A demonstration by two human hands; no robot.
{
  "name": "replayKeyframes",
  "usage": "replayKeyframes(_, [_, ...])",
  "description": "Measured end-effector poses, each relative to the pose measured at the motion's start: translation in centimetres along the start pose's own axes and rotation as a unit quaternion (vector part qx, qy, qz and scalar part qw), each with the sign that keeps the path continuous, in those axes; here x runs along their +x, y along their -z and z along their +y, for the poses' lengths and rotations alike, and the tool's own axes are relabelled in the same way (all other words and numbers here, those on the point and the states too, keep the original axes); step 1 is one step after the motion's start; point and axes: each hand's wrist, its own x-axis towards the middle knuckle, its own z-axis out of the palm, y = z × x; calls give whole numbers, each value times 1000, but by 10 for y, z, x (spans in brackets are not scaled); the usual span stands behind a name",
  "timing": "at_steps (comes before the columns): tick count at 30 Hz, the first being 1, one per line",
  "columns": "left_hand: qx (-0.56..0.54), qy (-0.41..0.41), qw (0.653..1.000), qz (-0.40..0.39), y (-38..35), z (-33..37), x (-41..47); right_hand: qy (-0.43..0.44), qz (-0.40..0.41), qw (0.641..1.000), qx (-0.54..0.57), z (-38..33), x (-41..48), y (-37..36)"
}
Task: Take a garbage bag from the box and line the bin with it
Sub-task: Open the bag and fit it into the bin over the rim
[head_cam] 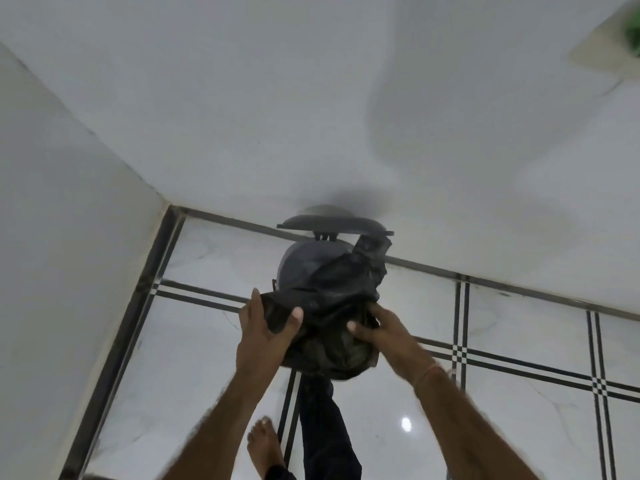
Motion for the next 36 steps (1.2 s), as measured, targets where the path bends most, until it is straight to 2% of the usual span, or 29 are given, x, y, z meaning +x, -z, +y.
replayKeyframes(2, [-35, 2, 999, 28, -20, -12, 37, 8, -35, 998, -45, 13, 45, 1])
replayKeyframes(4, [-52, 7, 997, 56, -25, -10, 59, -4, -123, 980, -157, 8, 69, -2])
replayKeyframes(5, [-56, 11, 997, 58, -32, -16, 74, -13, -147, 973, -176, 14, 88, -3])
replayKeyframes(6, [-50, 15, 997, 58, -39, -24, 91, -4, -136, 976, -170, 20, 108, -7])
replayKeyframes(8, [-27, 22, 998, 54, -49, -34, 114, 17, -41, 986, -159, 33, 137, -3])
replayKeyframes(9, [-8, 23, 999, 48, -54, -39, 123, 5, -62, 981, -184, 39, 146, -1])
replayKeyframes(11, [50, 23, 998, 30, -65, -50, 139, -77, -179, 953, -233, 50, 153, 0])
replayKeyframes(12, [70, 11, 997, 26, -70, -52, 144, -81, -168, 963, -197, 59, 158, 3])
replayKeyframes(13, [74, -11, 997, 22, -76, -56, 150, -44, -98, 986, -131, 67, 165, 7])
replayKeyframes(14, [67, -37, 997, 20, -82, -58, 154, -7, -11, 997, -73, 68, 168, 11])
replayKeyframes(15, [51, -62, 996, 24, -88, -60, 158, 10, 36, 999, -16, 67, 170, 13])
replayKeyframes(17, [23, -77, 996, 47, -100, -61, 169, 11, 22, 997, 77, 64, 173, 15])
replayKeyframes(19, [-4, -49, 997, 66, -107, -64, 183, 43, 93, 992, 70, 72, 187, 23])
replayKeyframes(20, [0, -43, 996, 73, -107, -67, 189, 56, 107, 993, 5, 75, 193, 28])
replayKeyframes(22, [23, -56, 995, 75, -106, -71, 196, 35, -34, 988, -146, 81, 193, 27])
replayKeyframes(23, [28, -67, 995, 74, -105, -74, 201, 19, -83, 982, -168, 86, 195, 26])
replayKeyframes(26, [-18, -93, 992, 81, -102, -81, 209, 54, -14, 997, -47, 85, 197, 26])
replayKeyframes(30, [-141, -78, 981, 106, -99, -85, 223, 75, 38, 992, 88, 85, 201, 30])
replayKeyframes(33, [-264, -39, 961, 73, -91, -81, 235, 75, 76, 976, 190, 83, 197, 33])
replayKeyframes(36, [-319, 32, 947, 35, -83, -81, 245, 64, 117, 959, 252, 83, 197, 39])
